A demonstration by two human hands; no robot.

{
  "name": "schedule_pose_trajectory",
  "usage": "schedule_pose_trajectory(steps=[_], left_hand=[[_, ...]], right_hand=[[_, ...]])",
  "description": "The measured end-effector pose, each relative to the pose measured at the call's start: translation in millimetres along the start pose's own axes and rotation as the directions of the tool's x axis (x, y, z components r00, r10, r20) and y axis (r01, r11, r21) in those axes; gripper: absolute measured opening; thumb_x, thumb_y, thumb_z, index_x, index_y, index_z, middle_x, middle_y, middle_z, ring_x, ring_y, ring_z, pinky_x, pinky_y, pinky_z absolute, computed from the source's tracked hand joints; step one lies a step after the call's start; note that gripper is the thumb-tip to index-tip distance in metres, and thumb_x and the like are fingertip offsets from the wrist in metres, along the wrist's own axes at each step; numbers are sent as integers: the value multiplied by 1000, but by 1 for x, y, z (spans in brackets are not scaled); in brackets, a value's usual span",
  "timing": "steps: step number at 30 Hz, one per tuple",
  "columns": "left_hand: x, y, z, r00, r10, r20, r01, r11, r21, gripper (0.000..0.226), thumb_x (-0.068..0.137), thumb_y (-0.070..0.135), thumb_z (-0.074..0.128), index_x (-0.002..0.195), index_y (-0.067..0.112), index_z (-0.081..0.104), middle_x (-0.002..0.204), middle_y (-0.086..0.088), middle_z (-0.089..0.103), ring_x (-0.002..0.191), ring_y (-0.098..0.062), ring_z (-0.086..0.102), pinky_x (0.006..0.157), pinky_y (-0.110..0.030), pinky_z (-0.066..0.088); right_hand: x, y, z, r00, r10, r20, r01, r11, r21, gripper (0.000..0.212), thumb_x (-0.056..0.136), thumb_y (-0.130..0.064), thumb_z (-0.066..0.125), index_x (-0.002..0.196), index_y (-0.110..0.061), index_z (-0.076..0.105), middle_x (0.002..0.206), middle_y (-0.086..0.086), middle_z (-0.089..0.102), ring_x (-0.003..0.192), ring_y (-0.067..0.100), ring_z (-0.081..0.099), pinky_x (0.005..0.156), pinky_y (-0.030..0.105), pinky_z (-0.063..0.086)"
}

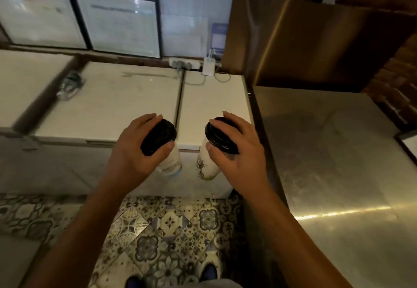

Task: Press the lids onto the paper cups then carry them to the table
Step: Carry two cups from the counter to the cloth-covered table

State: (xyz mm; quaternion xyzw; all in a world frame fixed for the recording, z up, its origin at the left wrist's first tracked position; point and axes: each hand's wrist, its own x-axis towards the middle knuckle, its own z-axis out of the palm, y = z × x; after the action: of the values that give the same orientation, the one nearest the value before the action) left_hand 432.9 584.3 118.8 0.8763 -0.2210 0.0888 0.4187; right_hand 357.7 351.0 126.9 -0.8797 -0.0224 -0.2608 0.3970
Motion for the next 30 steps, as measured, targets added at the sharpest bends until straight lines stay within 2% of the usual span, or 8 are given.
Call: schedule_pose_trajectory(steps=[6,9,14,17,22,26,27,30], left_hand=[[-54,-64,-95,988,-113,-101,115,993,14,75,85,61,67,145,20,52,149,0,51,132,-16,52,108,-38,47],[-83,-98,-150,974,-170,-152,174,985,16,71,84,53,68,145,20,53,150,1,50,133,-18,52,108,-43,48],[-139,-134,-229,924,-254,-287,288,954,85,66,85,35,74,145,16,53,149,-3,50,128,-18,52,101,-34,45],[-176,-151,-272,869,-312,-384,381,917,116,64,86,35,73,144,15,54,148,-4,52,125,-14,50,101,-33,43],[-231,-175,-322,766,-392,-509,517,847,125,67,87,45,69,146,20,53,149,-3,50,132,-27,53,106,-45,47],[-269,-191,-351,671,-444,-594,606,790,94,65,88,35,73,148,20,51,149,-1,49,131,-19,49,107,-38,43],[-277,-194,-358,645,-455,-614,629,772,89,65,88,34,74,148,20,51,149,0,49,131,-17,49,106,-36,42],[-296,-206,-379,573,-478,-665,686,724,71,65,87,35,74,147,20,53,150,1,50,133,-21,51,107,-38,43]], right_hand=[[4,-73,94,991,-93,94,90,995,39,46,89,-34,74,134,-27,67,148,1,55,138,23,47,115,37,42],[2,-116,144,977,-145,157,135,988,75,46,90,-32,76,134,-27,67,150,0,53,140,22,45,116,35,41],[-4,-185,221,933,-264,244,224,958,178,47,89,-28,78,134,-24,67,149,1,54,140,22,46,115,37,43],[-8,-230,267,884,-364,294,300,923,241,47,87,-28,79,133,-22,68,147,2,56,138,21,47,113,36,45],[-17,-287,329,795,-481,369,366,866,341,46,87,-31,77,132,-22,68,145,1,57,136,20,49,110,36,48],[-25,-325,376,711,-559,426,371,813,448,46,88,-37,74,131,-23,69,144,1,57,136,22,49,110,45,48],[-26,-334,387,690,-576,439,372,801,469,46,87,-37,75,131,-23,69,144,1,57,136,22,50,111,42,48],[-28,-360,422,638,-626,449,381,763,522,46,87,-32,79,131,-22,69,143,0,58,134,20,52,110,20,41]])
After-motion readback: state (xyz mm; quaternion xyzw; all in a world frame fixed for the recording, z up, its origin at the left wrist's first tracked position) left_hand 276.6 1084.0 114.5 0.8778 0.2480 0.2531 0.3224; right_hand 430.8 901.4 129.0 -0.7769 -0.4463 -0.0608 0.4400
